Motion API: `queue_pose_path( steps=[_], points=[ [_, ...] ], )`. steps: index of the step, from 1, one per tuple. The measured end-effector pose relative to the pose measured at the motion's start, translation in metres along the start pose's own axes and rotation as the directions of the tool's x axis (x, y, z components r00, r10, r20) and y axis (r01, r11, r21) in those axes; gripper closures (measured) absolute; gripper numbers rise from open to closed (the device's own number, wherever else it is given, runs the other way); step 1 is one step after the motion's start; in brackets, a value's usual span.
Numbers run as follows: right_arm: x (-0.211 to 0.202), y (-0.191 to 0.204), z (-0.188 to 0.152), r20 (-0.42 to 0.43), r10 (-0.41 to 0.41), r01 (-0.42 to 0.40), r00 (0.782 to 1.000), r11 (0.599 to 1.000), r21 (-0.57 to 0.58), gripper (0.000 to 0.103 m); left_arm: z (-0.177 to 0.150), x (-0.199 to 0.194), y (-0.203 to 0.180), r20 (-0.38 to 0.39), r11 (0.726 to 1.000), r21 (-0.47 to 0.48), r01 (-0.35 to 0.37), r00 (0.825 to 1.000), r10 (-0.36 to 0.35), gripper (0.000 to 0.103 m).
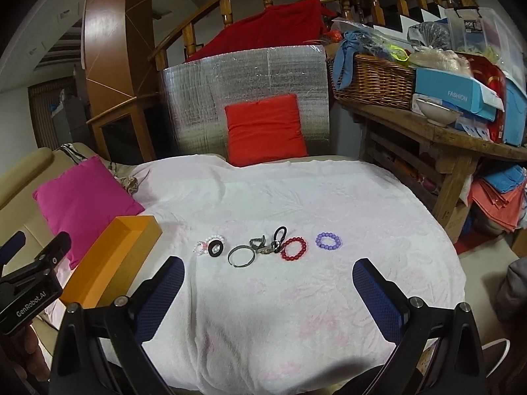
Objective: Organize jewelry
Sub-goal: 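Move the right tool toward the silver watch and black cord loop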
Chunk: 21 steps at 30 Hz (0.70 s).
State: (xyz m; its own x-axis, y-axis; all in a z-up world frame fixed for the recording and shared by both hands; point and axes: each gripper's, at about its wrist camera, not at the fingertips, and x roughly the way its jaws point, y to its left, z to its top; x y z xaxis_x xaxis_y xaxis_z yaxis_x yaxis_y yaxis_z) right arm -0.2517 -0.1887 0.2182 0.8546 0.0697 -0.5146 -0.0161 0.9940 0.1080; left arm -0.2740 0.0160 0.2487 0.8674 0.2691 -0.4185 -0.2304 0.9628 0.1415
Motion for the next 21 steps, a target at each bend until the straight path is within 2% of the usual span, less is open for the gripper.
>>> queue_pose_path(
  steps=[21],
  points=[
    [0.017, -0.004, -0.002, -0.034, 0.0, 0.001, 0.999, 1.0, 0.023, 0.0, -0.002, 0.011, -0.006, -0.024, 1.0, 0.023, -0.007, 1.0, 0.008, 0.0]
  ],
)
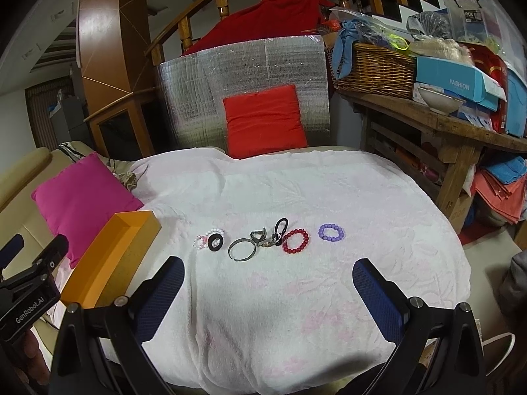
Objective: Organize jewelry
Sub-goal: 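Move the right tool toward the silver watch and black cord loop, then close the right tool on the silver watch and lift it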
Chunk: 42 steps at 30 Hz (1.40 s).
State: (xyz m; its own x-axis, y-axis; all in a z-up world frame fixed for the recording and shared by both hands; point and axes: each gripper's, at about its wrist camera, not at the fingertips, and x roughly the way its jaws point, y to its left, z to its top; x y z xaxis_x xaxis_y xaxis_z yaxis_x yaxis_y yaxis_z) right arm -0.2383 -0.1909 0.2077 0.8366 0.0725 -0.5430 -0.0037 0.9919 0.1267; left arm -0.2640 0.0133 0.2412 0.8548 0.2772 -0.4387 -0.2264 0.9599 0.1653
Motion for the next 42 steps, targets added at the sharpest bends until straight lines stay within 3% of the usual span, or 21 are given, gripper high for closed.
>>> queue_pose_path(
  steps=[7, 11, 13, 18, 21, 24, 28, 30, 34, 37, 42],
  points=[
    [0.025, -0.013, 0.003, -0.024, -0.003, 0.003, 1.0, 1.0, 0.021, 0.0, -0.006, 0.028, -0.008, -0.041, 1.0, 0.013, 0.01, 0.999, -0.009, 0.0],
    [0.055, -0.036, 0.002, -0.045, 0.025, -0.023, 0.999, 0.998, 0.054, 0.0, -0.016, 0.061, -0.015, -0.077, 0.997, 0.025, 0.072, 0.995, -0.069, 0.0],
    [0.073, -0.05, 0.0, -0.083, 0.034, -0.027, 0.996, 0.996, 0.086, 0.0, -0.023, 0.084, -0.018, -0.103, 0.993, 0.027, 0.119, 0.988, -0.116, 0.0],
    [0.13, -0.094, -0.007, -0.173, 0.119, -0.078, 0.978, 0.971, 0.225, 0.0, -0.047, 0.149, -0.028, -0.2, 0.972, 0.013, 0.236, 0.953, -0.229, 0.0],
    [0.164, -0.111, -0.006, -0.2, 0.22, -0.146, 0.955, 0.933, 0.33, 0.001, -0.053, 0.175, -0.04, -0.223, 0.961, 0.006, 0.277, 0.937, -0.269, 0.0],
    [0.195, -0.117, 0.0, -0.221, 0.311, -0.203, 0.924, 0.892, 0.404, 0.009, -0.053, 0.194, -0.058, -0.231, 0.947, 0.01, 0.321, 0.922, -0.311, 0.0],
    [0.232, -0.11, 0.003, -0.251, 0.415, -0.267, 0.875, 0.844, 0.465, 0.033, -0.057, 0.212, -0.088, -0.243, 0.921, 0.048, 0.388, 0.899, -0.366, 0.0],
    [0.252, -0.103, 0.003, -0.271, 0.434, -0.27, 0.859, 0.834, 0.481, 0.037, -0.062, 0.222, -0.096, -0.267, 0.918, 0.054, 0.393, 0.891, -0.366, 0.0],
    [0.282, -0.082, 0.009, -0.306, 0.432, -0.276, 0.848, 0.853, 0.442, 0.053, -0.069, 0.241, -0.104, -0.326, 0.925, 0.051, 0.377, 0.881, -0.341, 0.0],
    [0.302, -0.072, 0.014, -0.326, 0.411, -0.264, 0.851, 0.872, 0.412, 0.054, -0.069, 0.246, -0.104, -0.328, 0.926, 0.057, 0.372, 0.883, -0.335, 0.0],
    [0.334, -0.062, 0.015, -0.369, 0.387, -0.242, 0.845, 0.892, 0.382, 0.054, -0.071, 0.255, -0.102, -0.35, 0.921, 0.059, 0.385, 0.872, -0.342, 0.0]
  ],
)
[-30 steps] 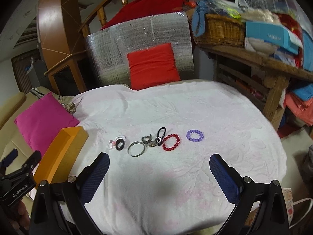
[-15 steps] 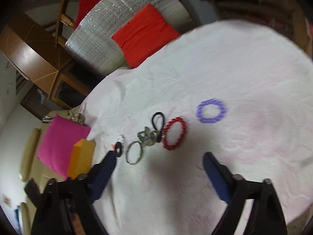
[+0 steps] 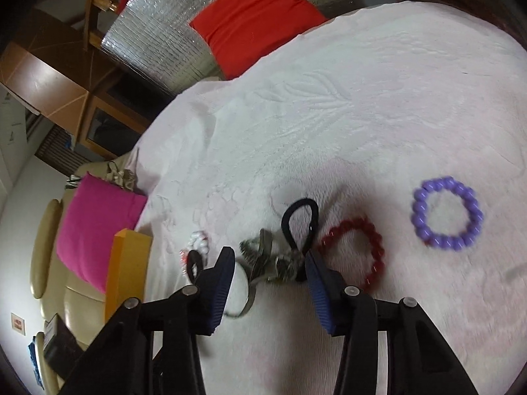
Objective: Organize jewelry
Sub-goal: 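Close the right tool on the silver watch and lift it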
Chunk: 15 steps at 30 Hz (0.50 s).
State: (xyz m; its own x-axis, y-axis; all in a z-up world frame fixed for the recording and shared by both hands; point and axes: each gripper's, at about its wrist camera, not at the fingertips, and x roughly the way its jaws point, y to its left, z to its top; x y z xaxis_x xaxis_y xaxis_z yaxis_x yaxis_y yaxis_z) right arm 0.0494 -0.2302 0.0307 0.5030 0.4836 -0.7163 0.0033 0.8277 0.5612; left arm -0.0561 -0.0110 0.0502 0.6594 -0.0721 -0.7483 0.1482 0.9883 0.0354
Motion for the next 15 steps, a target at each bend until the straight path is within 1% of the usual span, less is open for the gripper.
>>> queue_pose_path(
  steps=[1, 4, 5, 6, 7, 9, 11, 15],
  points=[
    [0.004, -0.001, 0.0, -0.007, -0.016, 0.016, 1.0, 1.0, -0.004, 0.054, 0.0, 0.001, 0.001, -0.002, 1.0, 0.004, 0.001, 1.0, -0.001, 0.0],
    [0.012, 0.001, 0.001, -0.023, -0.029, 0.028, 0.999, 0.999, -0.027, 0.061, 0.003, 0.006, 0.003, -0.012, 1.0, -0.002, 0.012, 1.0, -0.012, 0.0],
    [0.015, 0.002, 0.001, -0.024, -0.047, 0.046, 0.999, 0.998, -0.041, 0.067, 0.004, 0.008, 0.004, -0.017, 1.0, -0.007, 0.017, 1.0, -0.017, 0.0],
    [0.017, 0.003, 0.001, -0.023, -0.063, 0.062, 0.998, 0.997, -0.052, 0.07, 0.005, 0.009, 0.005, -0.021, 1.0, -0.013, 0.023, 0.999, -0.024, 0.0],
    [0.017, 0.003, 0.0, -0.023, -0.073, 0.071, 0.997, 0.996, -0.061, 0.078, 0.006, 0.011, 0.005, -0.024, 1.0, -0.015, 0.023, 0.999, -0.024, 0.0],
    [0.017, 0.006, -0.001, -0.018, -0.081, 0.08, 0.997, 0.994, -0.079, 0.08, 0.008, 0.014, 0.006, -0.029, 0.999, -0.025, 0.025, 0.999, -0.026, 0.0],
    [0.012, 0.007, -0.002, -0.01, -0.072, 0.071, 0.997, 0.994, -0.088, 0.083, 0.009, 0.017, 0.006, -0.033, 0.999, -0.037, 0.033, 0.999, -0.034, 0.0],
    [-0.006, 0.001, -0.003, 0.018, -0.04, 0.041, 0.999, 0.997, -0.061, 0.084, 0.01, 0.02, 0.003, -0.035, 0.998, -0.044, 0.047, 0.998, -0.049, 0.0]
  ],
)
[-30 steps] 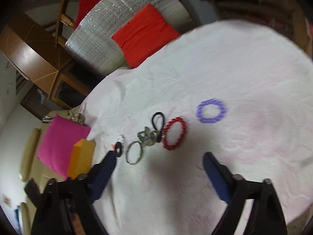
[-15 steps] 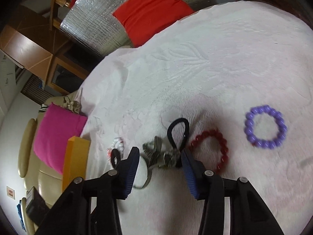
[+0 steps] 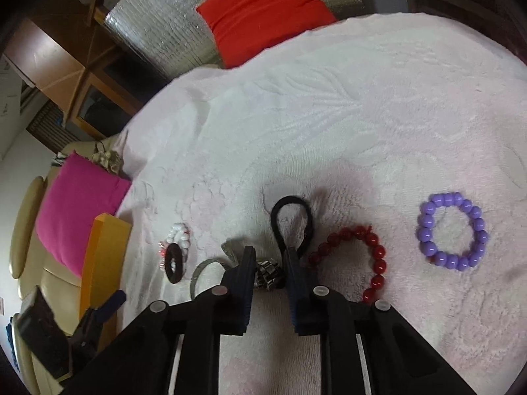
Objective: Organize jewelry
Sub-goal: 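Close the right tool on the silver watch and lift it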
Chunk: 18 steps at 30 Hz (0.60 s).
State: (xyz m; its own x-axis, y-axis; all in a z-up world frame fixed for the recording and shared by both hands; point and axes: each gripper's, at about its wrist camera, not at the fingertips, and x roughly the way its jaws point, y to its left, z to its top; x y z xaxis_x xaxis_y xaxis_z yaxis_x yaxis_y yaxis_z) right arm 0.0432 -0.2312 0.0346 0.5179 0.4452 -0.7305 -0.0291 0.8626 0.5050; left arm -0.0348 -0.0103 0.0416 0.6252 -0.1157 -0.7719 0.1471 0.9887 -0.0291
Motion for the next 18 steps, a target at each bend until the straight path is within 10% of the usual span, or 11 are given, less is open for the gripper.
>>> queue_pose_path(
  steps=[18],
  points=[
    [-0.082, -0.019, -0.001, 0.159, 0.233, -0.249, 0.96, 0.964, 0.095, 0.087, 0.011, 0.033, -0.045, -0.018, 0.988, 0.009, 0.154, 0.988, -0.154, 0.0]
  ],
)
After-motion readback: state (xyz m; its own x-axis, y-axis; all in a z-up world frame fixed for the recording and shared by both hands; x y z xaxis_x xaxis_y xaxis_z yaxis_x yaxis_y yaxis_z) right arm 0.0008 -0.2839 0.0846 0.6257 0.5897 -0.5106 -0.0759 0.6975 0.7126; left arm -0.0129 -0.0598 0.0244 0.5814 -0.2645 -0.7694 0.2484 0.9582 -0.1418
